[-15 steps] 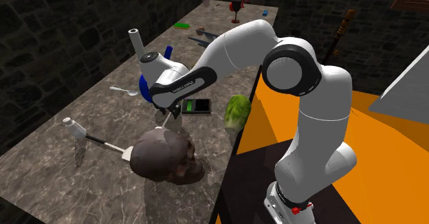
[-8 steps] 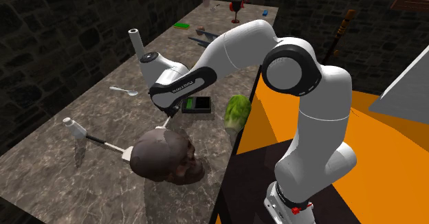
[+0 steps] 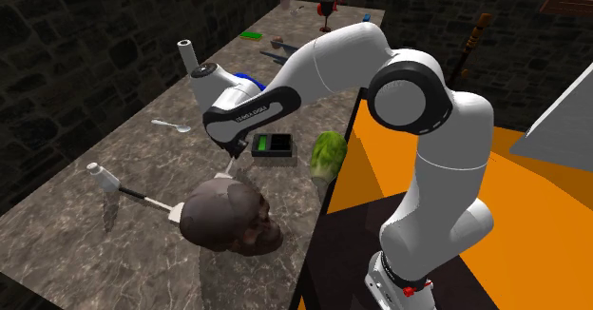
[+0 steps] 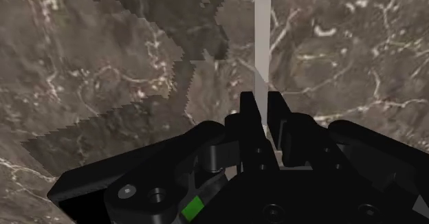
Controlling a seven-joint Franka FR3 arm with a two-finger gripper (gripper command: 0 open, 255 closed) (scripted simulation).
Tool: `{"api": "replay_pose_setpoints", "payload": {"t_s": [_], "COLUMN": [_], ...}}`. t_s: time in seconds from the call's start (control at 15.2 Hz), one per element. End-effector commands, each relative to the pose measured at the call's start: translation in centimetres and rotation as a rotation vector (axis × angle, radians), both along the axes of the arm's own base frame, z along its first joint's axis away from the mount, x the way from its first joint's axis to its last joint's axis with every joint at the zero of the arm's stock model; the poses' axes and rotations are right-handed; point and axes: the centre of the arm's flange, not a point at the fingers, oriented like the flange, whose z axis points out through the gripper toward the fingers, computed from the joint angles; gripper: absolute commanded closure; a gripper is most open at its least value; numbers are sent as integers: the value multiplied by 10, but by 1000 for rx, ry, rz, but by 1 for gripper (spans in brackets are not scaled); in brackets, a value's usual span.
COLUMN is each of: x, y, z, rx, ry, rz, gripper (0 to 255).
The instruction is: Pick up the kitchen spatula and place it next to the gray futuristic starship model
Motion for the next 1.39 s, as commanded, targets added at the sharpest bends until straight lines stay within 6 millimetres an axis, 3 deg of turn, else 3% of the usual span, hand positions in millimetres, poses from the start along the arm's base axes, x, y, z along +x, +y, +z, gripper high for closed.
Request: {"api": "replay_pose_setpoints", "payload": {"t_s": [0.0, 1.32], "x": [0, 0], "y": [1, 1], "z": [12, 118], "rx": [0, 0], "ry": [0, 0], "rz": [0, 0], "gripper": [255, 255]}}
